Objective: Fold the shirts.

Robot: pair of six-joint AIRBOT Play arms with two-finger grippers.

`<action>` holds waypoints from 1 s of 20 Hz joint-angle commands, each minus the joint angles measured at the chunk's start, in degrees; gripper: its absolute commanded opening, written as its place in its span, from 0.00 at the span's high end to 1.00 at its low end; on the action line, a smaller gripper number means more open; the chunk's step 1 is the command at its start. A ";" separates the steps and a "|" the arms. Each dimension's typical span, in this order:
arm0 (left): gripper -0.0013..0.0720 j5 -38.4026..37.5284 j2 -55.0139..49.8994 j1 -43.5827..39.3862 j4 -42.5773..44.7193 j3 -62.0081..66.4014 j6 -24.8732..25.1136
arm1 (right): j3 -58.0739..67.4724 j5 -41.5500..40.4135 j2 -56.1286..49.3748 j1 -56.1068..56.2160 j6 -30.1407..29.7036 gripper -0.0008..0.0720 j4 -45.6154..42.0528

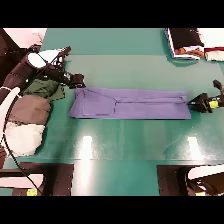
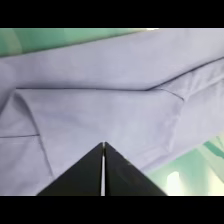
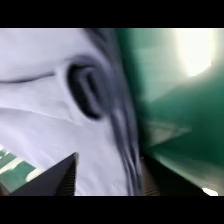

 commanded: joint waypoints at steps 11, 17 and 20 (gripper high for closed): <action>0.95 4.96 -13.09 -16.94 -3.98 10.27 0.11 | 11.23 8.61 5.81 10.58 3.19 0.97 3.82; 0.95 4.87 -25.16 -24.41 -3.96 22.82 -1.64 | 24.46 8.68 14.86 21.27 10.19 0.97 3.87; 0.95 6.58 -27.76 -25.55 -4.07 23.28 -3.15 | 31.08 9.14 14.97 28.33 12.07 0.97 3.85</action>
